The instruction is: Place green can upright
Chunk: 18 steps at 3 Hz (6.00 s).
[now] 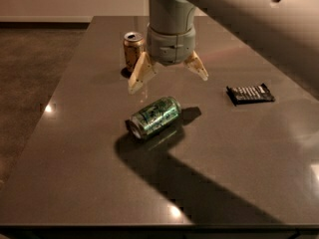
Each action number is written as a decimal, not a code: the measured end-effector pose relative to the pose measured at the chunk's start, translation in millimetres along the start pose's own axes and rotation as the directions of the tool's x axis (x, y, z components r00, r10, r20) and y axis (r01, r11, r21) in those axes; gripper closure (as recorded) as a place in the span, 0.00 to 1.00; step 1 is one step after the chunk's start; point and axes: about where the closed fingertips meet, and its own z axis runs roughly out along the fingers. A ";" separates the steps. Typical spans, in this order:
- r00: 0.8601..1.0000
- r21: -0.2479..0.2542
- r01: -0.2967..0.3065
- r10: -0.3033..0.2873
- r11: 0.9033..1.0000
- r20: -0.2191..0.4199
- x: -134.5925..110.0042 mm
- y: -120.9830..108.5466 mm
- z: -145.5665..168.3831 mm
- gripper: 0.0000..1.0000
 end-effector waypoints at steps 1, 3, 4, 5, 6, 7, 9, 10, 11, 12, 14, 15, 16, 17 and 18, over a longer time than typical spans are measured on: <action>0.989 0.021 -0.149 0.150 0.989 -0.010 2.0 12.6 1.6 0.00; 0.888 0.026 -0.453 0.453 0.891 -0.072 16.0 23.2 27.7 0.00; 0.824 0.026 -0.559 0.559 0.828 -0.092 23.5 23.3 33.1 0.00; 0.766 0.023 -0.636 0.635 0.771 -0.105 30.1 26.2 36.5 0.00; 0.727 0.023 -0.677 0.673 0.736 -0.134 33.6 29.9 47.2 0.00; 0.704 0.032 -0.697 0.692 0.716 -0.159 32.9 32.6 56.7 0.00; 0.687 0.014 -0.714 0.705 0.700 -0.180 30.6 35.4 57.9 0.42; 0.691 -0.008 -0.713 0.700 0.701 -0.180 28.0 36.5 52.1 0.64; 0.724 -0.036 -0.682 0.668 0.730 -0.170 20.4 35.4 43.7 0.88; 0.802 -0.096 -0.597 0.588 0.796 -0.108 8.5 34.3 28.7 1.00; 0.953 -0.193 -0.269 0.289 0.943 0.085 -9.0 41.3 -1.9 1.00; 0.975 -0.184 -0.076 0.111 0.980 0.192 -10.9 48.8 -15.7 1.00; 0.953 -0.148 0.104 -0.056 0.984 0.298 -10.7 54.2 -30.9 1.00; 0.900 -0.101 0.252 -0.195 0.962 0.391 -9.2 57.0 -43.6 1.00; 0.844 -0.073 0.344 -0.274 0.936 0.460 -6.6 57.7 -50.4 1.00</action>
Offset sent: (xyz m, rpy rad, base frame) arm -0.0425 0.0102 -0.0284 -0.0587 0.1304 -0.5777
